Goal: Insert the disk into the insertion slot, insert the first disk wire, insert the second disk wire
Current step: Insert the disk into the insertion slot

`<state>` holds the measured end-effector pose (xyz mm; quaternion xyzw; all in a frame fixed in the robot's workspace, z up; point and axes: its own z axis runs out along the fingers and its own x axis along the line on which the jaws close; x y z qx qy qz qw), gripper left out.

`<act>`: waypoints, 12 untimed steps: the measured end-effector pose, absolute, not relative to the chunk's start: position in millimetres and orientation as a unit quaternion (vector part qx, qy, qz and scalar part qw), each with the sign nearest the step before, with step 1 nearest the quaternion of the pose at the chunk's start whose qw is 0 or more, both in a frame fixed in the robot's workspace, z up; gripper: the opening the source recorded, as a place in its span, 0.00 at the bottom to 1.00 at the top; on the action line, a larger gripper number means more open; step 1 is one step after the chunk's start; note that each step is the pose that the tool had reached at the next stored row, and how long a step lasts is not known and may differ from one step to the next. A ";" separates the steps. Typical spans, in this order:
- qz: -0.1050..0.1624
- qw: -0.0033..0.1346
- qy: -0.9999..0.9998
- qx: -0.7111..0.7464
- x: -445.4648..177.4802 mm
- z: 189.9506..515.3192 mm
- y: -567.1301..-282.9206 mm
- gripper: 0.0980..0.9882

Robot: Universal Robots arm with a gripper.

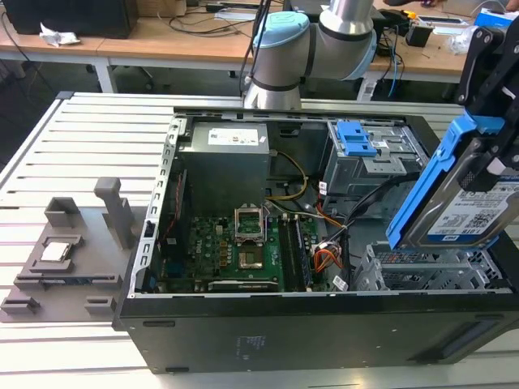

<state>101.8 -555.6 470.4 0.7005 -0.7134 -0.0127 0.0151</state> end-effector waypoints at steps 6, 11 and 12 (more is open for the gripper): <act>-0.013 0.015 -0.713 0.700 101.8 466.9 -555.6 0.30; -0.013 0.015 -0.713 0.701 101.8 463.7 -555.6 0.30; -0.013 0.015 -0.713 0.701 101.8 462.4 -555.6 0.30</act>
